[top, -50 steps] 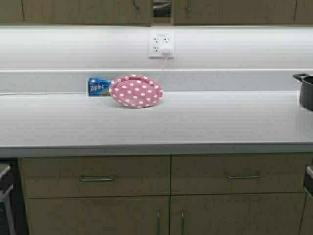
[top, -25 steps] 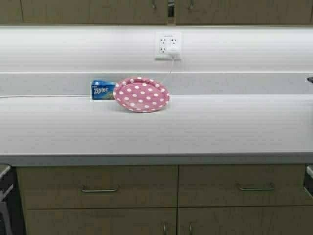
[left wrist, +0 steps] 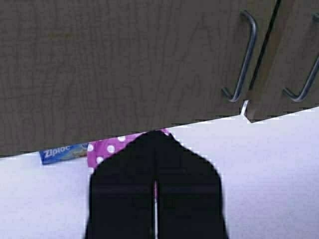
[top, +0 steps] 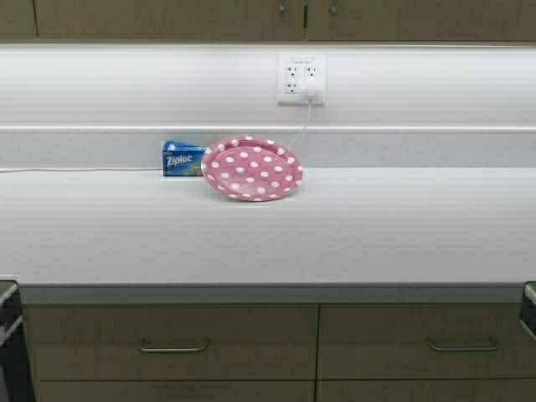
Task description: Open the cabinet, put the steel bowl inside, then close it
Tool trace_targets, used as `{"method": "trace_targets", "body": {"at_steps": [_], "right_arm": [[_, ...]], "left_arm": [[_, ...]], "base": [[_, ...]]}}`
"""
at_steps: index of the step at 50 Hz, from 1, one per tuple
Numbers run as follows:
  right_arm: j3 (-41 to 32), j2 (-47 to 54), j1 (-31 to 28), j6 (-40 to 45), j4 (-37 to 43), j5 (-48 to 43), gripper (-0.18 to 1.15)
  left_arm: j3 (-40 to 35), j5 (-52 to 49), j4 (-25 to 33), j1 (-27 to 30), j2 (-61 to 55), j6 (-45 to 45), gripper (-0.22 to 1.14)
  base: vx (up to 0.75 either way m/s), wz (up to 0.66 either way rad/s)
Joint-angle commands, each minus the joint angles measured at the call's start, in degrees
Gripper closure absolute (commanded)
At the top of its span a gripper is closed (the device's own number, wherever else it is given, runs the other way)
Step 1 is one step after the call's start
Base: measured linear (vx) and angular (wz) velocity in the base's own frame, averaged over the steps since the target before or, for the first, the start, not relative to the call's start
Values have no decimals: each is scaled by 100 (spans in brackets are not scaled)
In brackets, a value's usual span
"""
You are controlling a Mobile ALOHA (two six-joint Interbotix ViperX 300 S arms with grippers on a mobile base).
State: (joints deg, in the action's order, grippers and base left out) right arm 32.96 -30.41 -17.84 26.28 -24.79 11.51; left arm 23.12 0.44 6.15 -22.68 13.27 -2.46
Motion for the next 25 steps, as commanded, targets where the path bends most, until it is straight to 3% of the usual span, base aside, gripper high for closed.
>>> {"method": "trace_targets", "body": {"at_steps": [1,25], "right_arm": [[-167,18,9,-9,9,-44,90],[-220,176,9,-26,0,-44,90]], "left_arm": [[-26,53,9,-35,97,9,88],[70,123,26,-35,35,0,88]], "base": [[10,-5],[5,-3]]}}
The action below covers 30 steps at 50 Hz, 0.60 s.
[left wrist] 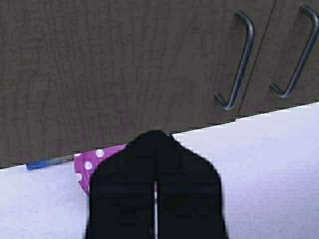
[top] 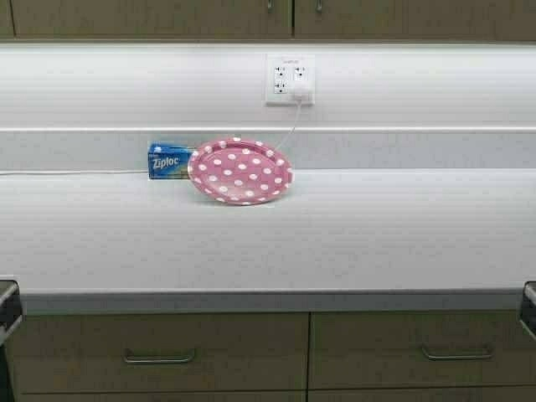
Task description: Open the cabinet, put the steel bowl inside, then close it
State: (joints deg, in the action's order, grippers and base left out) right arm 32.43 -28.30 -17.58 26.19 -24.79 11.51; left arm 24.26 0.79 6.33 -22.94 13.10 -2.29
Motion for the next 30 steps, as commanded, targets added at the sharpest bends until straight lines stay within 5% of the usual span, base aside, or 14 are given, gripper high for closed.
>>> {"method": "trace_targets", "body": {"at_steps": [1,30], "right_arm": [[-167,-35,-18,-18,0,-44,90],[-132,-9,-18,-18,0,0,90]], "left_arm": [[-35,97,0,-9,44,-18,88],[193,281,0,-9,9,-9,88]], "base": [[0,0],[0,0]]}}
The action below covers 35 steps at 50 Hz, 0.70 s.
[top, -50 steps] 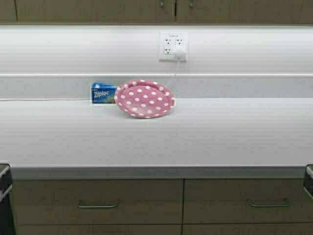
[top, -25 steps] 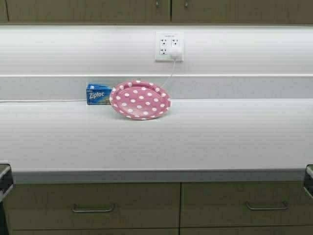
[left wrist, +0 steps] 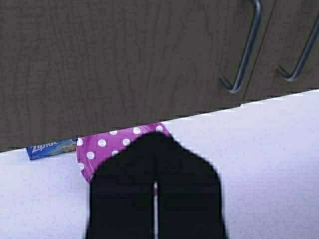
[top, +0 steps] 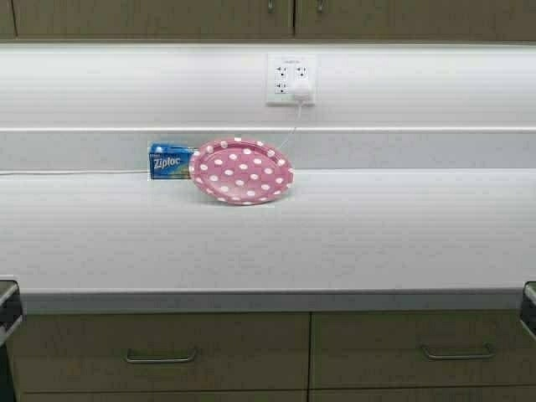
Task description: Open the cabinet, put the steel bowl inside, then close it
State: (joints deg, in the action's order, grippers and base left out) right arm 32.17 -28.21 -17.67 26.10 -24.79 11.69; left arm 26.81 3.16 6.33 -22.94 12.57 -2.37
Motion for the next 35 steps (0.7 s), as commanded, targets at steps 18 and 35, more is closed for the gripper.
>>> {"method": "trace_targets", "body": {"at_steps": [18,35], "right_arm": [[-79,-18,-9,-18,-9,-18,90],[-79,-18,-9,-18,-9,-18,90]], "left_arm": [[-97,44,9,-9,62,9,88],[-105,44,9,-9,70,9,88]], "base": [[0,0],[0,0]]}}
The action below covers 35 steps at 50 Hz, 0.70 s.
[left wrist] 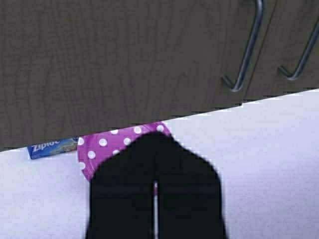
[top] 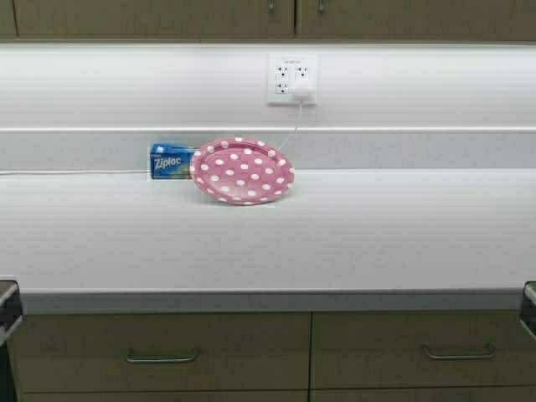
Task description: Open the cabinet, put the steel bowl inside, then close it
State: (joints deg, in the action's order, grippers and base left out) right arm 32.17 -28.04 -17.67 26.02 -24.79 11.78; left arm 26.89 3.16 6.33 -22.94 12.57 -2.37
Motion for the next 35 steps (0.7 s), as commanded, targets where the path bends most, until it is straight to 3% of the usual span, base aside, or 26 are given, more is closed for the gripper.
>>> {"method": "trace_targets", "body": {"at_steps": [1,35], "right_arm": [[-79,-35,-9,-9,-9,-26,90],[-105,-35,-9,-9,-9,-26,90]], "left_arm": [[-114,44,0,-9,70,9,88],[-114,44,0,-9,70,9,88]], "base": [[0,0],[0,0]]}}
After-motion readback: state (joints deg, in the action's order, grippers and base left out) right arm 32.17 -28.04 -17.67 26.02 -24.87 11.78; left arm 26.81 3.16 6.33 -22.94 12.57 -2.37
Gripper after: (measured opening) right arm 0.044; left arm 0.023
